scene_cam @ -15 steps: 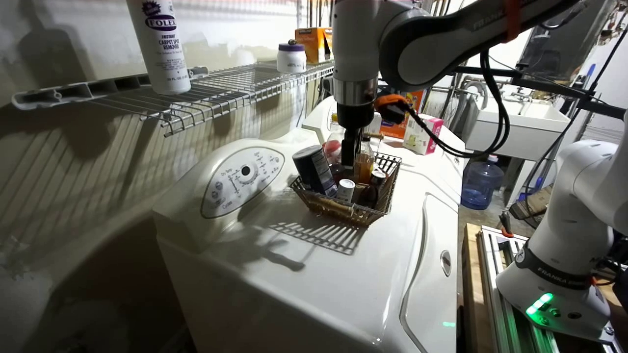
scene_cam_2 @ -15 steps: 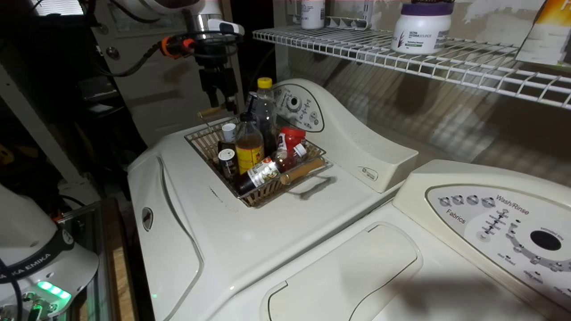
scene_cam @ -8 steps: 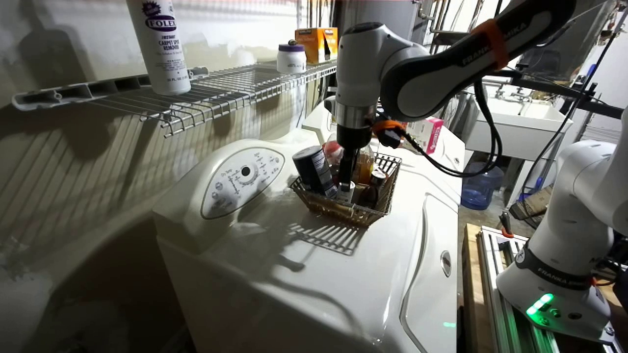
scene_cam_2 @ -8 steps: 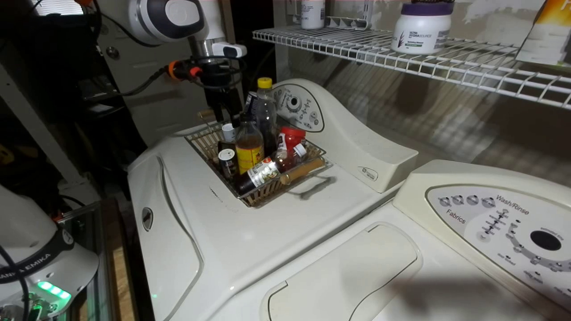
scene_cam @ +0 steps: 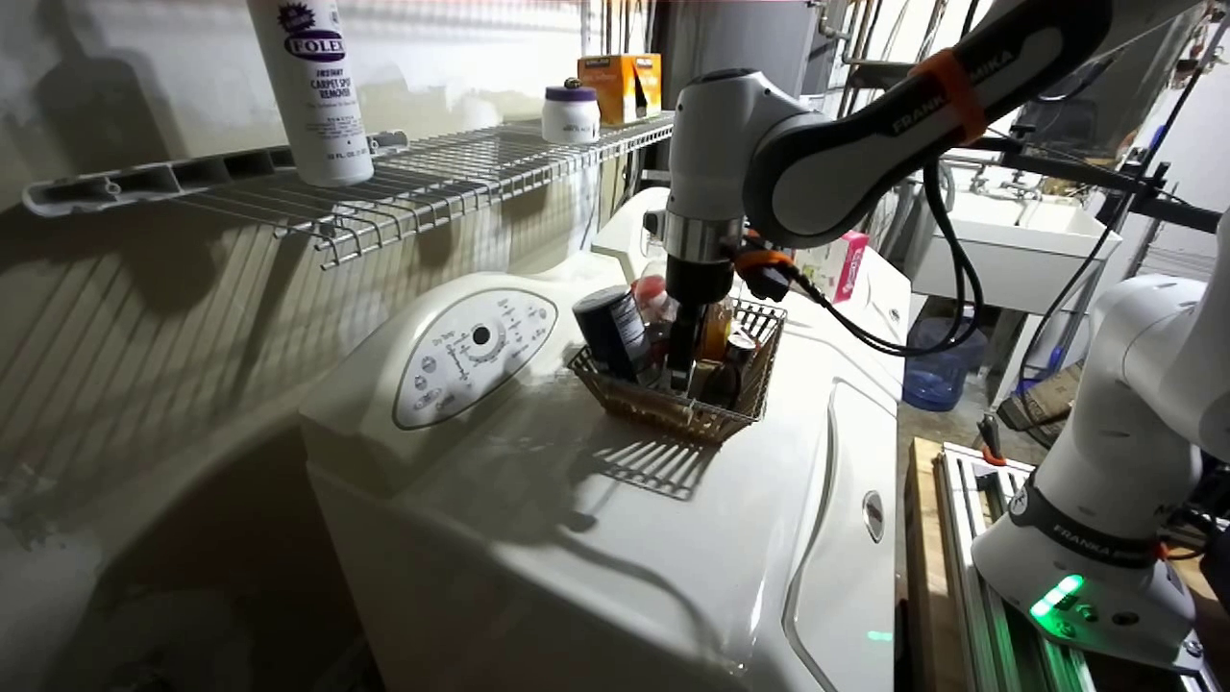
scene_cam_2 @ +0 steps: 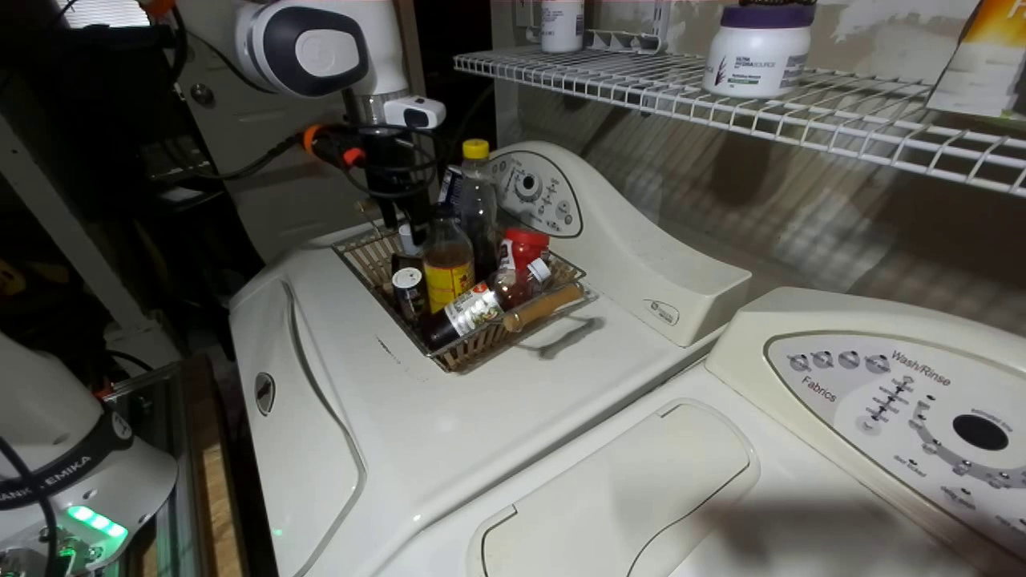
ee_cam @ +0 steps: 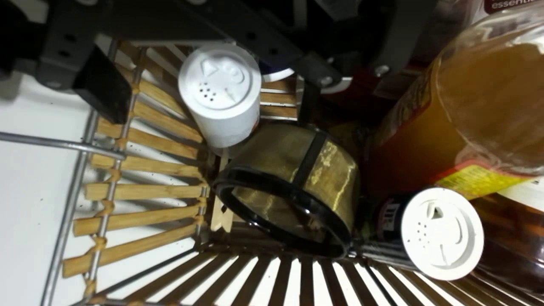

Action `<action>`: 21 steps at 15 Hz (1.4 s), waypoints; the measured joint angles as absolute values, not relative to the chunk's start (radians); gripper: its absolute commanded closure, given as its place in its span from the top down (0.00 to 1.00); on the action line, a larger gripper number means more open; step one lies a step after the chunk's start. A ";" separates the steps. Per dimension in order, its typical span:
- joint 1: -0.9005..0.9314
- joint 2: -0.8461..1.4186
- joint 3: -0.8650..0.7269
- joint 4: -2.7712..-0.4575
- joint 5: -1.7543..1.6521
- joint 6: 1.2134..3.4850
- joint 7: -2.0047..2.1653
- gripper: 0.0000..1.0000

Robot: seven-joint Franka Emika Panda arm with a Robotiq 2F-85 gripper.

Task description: Pick up the white container from the plastic and put it on the bottom shelf.

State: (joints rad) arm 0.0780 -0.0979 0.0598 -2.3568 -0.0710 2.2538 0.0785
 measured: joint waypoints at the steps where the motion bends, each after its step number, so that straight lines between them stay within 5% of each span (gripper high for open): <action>1: 0.077 -0.098 0.058 -2.357 -0.067 2.249 0.078 1.00; 6: 0.073 -0.098 0.054 -2.351 -0.064 2.223 0.078 0.94; 16: 0.072 -0.097 0.054 -2.328 -0.064 2.216 0.078 1.00; 17: 0.072 -0.096 0.054 -2.324 -0.064 2.216 0.078 0.96; 19: 0.072 -0.092 0.054 -2.319 -0.064 2.216 0.077 0.71; 21: 0.072 -0.086 0.054 -2.314 -0.064 2.216 0.075 0.63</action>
